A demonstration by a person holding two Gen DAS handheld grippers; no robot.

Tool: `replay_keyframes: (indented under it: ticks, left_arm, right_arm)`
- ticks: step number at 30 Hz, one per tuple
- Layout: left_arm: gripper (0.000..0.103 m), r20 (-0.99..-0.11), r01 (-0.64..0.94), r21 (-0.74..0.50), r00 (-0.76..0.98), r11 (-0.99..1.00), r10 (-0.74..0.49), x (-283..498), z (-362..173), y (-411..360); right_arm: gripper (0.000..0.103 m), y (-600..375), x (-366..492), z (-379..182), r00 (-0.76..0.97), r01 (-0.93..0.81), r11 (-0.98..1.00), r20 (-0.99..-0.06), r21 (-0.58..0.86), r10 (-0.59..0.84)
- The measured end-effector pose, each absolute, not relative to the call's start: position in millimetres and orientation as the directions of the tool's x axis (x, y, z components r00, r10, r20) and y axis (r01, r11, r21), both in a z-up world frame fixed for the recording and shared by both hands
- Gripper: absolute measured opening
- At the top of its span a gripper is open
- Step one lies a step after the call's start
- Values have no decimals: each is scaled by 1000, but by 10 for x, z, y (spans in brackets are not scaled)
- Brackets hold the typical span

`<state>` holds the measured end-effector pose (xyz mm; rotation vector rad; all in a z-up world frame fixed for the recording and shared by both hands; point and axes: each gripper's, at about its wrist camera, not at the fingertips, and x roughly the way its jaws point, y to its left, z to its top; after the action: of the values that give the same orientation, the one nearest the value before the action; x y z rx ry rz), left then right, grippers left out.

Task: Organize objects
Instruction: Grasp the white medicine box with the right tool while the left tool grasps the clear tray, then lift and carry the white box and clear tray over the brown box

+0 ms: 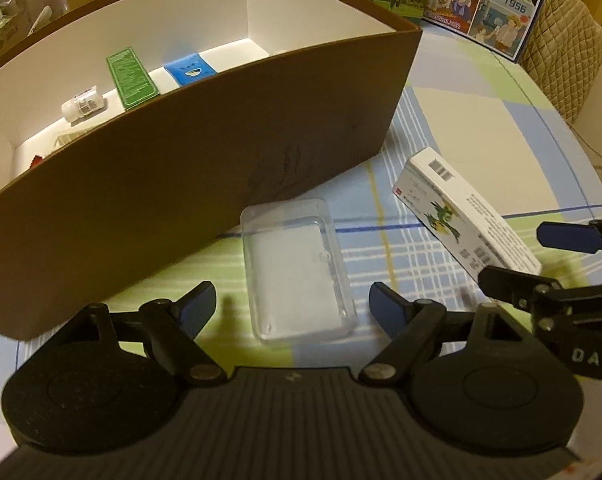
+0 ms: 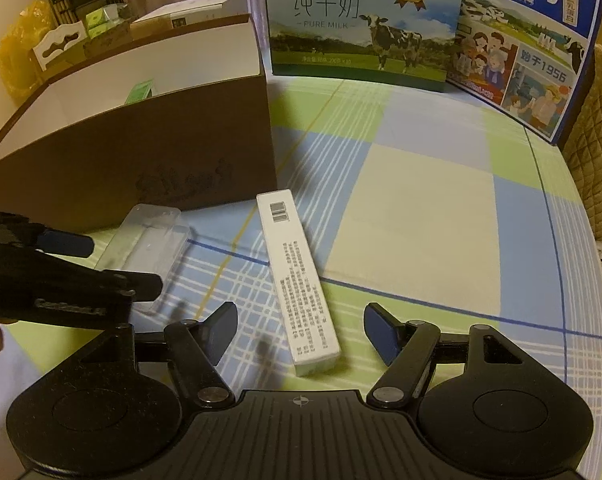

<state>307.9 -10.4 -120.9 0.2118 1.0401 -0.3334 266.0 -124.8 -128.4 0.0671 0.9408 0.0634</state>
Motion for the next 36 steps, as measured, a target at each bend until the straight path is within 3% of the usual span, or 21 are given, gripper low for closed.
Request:
replay_keyframes:
  ticks: [11,12,16,19,36]
  left_arm:
    - [59,-862,378,42,482,925,-158,3202,-1292,-181]
    - [53,-862,381,42,482,924,-160,3203,-1291,-179]
    - [52,-865,386,55,479,921,-150,3161,-1285,-149]
    - [52,-868,385,46,471,922,-154,3092,-1280,-74]
    - [52,-905,350,-17,392,936,-164,2354,-1193,491]
  right_arm:
    - [60,-1214,2799,-1306,594,-62,997,-800,52,78]
    - [56,-1209,2819,-1323,592,-66,997,-802,47,77]
    - [28,-1183,2846,-1382,575,-77,996,-815,34,72]
    - [23,-1160,2803,-1393,574,-84,996,-815,32,75]
    - [23,-692,2046,-1337,442,-271,954,-865,125,238]
